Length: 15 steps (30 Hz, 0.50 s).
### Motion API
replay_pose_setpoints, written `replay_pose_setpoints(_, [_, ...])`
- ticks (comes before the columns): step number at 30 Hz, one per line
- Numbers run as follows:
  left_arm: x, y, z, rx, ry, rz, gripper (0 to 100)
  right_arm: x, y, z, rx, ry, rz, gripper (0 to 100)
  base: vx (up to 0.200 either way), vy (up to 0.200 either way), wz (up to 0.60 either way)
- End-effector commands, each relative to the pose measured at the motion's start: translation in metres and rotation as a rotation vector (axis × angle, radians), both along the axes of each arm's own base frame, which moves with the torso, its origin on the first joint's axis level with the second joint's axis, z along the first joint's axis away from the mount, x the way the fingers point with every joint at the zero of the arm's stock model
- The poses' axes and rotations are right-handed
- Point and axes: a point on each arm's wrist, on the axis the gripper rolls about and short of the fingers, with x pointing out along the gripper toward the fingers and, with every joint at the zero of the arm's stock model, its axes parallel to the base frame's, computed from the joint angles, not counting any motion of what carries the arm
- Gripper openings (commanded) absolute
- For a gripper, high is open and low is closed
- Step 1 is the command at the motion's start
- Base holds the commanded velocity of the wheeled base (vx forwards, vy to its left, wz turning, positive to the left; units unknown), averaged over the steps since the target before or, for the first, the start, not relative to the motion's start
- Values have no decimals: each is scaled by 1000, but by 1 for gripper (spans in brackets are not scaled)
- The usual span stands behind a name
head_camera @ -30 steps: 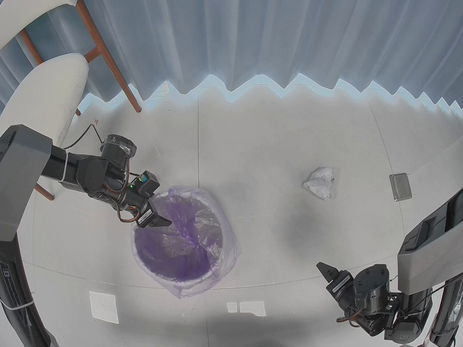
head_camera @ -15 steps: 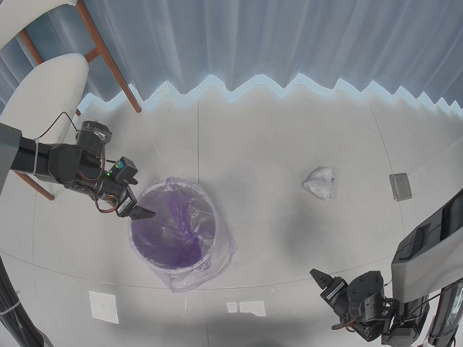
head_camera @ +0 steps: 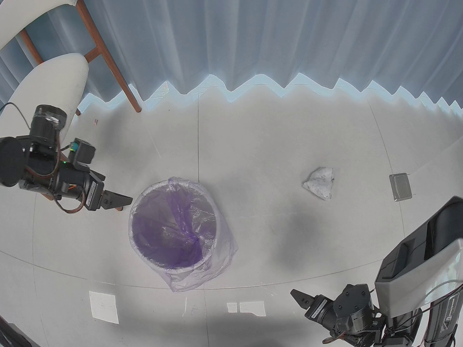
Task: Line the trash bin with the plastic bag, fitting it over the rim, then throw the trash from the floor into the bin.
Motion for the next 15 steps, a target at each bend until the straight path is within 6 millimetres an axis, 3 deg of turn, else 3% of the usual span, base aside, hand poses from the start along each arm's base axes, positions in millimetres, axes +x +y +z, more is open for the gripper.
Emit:
replay_pose_setpoints(1, [-95, 1, 29, -190, -52, 117, 100, 18, 9, 11, -24, -85, 205, 100, 0, 0, 0])
replay_pose_setpoints(4, [-116, 4, 27, -238, -56, 160, 100, 35, 6, 10, -81, -131, 241, 100, 0, 0, 0])
replay_pose_setpoints(5, [-131, 8, 25, -263, -95, 178, 100, 47, 3, 9, -113, -157, 276, 100, 0, 0, 0])
replay_pose_setpoints(10, [-169, 12, 10, -288, -276, 161, 100, 75, 1, 11, -132, -245, 385, 100, 0, 0, 0])
replay_pose_setpoints(15, [-195, 13, -9, -294, -353, 161, 100, 99, 7, 7, -134, -315, 455, 100, 0, 0, 0])
